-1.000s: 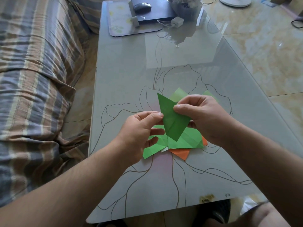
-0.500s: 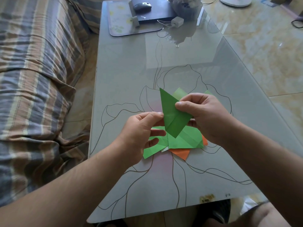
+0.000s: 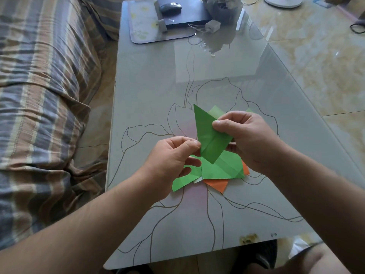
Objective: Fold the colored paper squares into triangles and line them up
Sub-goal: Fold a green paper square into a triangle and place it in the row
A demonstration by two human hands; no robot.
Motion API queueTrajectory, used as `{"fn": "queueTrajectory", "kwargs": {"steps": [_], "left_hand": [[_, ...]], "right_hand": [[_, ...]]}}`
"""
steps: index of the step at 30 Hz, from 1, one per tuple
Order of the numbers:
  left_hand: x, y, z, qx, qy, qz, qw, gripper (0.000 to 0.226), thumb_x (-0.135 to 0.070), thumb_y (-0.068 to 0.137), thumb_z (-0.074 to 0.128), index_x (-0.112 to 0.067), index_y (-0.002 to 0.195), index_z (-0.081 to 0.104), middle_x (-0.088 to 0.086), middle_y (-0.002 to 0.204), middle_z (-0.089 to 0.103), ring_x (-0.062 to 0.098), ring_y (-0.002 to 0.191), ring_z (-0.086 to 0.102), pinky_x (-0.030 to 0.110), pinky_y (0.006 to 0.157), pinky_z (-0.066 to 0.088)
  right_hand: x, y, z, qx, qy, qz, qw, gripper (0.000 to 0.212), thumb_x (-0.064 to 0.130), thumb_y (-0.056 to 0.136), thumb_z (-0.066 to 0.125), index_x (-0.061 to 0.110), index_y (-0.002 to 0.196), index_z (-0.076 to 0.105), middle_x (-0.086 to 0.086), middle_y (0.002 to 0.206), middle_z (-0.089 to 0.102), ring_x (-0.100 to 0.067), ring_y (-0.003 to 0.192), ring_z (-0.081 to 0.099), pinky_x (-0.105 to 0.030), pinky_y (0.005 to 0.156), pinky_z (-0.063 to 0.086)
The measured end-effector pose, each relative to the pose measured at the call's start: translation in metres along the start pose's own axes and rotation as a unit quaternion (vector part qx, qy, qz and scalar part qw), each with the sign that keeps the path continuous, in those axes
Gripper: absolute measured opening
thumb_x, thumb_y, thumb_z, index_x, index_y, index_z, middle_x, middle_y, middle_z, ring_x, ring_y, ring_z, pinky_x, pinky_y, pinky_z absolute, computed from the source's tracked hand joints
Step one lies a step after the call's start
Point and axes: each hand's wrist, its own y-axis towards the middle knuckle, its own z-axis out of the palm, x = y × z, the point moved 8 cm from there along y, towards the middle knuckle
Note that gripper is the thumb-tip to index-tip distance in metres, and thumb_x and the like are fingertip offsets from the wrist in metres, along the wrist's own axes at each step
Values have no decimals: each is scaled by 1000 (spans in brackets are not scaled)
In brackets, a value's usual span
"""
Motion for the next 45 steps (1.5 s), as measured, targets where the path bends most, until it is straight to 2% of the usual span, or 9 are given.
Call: {"fn": "queueTrajectory", "kwargs": {"steps": [7,16,24,29,33,36,40,43,45], "left_hand": [[0,-1,3,19,20,10,1000,11,-19,97,66,-18,87,70,-1,81,75,14,69,67,32,70,48],[-2,-3,2,15,30,20,999,19,-18,98,64,-19,80,67,-1,79,73,16,67,66,33,69,46],[-4,-4,2,16,39,42,998,28,-17,96,65,-25,70,70,-1,80,73,15,69,66,34,71,46],[1,4,-8,-18,-1,13,1000,20,-21,98,53,-17,79,57,-3,76,64,15,67,63,35,71,45],[-10,5,-5,4,11,91,996,18,-22,97,69,-20,94,51,-2,88,69,16,77,67,32,70,51],[-18,2,1,41,38,161,985,35,-5,90,76,-26,111,56,9,112,70,22,88,72,31,73,58],[-23,0,-4,4,67,194,979,37,2,90,72,-28,111,68,5,102,73,28,90,72,44,80,61],[-24,3,-13,-25,54,183,981,33,2,93,70,-25,113,71,3,101,75,22,90,73,44,86,61],[-26,4,-17,-36,39,184,981,31,0,95,69,-23,115,71,7,107,75,28,96,74,45,89,62]], "right_hand": [[2,1,-2,1,17,-7,1000,16,8,94,70,11,78,68,-9,77,71,-24,75,71,-41,78,58],[1,2,-4,-4,20,-9,1000,17,9,94,70,13,77,69,-8,77,73,-23,75,72,-35,71,58],[1,4,-11,-46,36,9,998,16,13,95,71,14,80,67,-6,79,73,-27,82,71,-44,81,55],[-3,3,-10,-48,36,29,998,17,16,95,71,17,79,66,-5,80,73,-29,83,70,-40,75,54],[-6,0,-2,-31,21,35,999,18,20,96,70,18,78,67,-5,78,72,-28,78,64,-31,65,52],[-10,-4,7,-14,15,39,999,20,21,97,69,19,78,67,-5,76,72,-21,68,63,-29,64,52],[-16,-7,16,8,18,46,999,16,22,93,72,17,80,66,-5,73,70,-16,61,62,-31,67,52],[-16,-9,22,28,34,51,998,13,24,78,79,19,80,67,-5,72,68,-14,57,62,-37,75,50],[-17,-10,24,44,37,53,997,8,18,76,79,20,78,72,-7,75,70,-14,58,62,-39,78,49]]}}
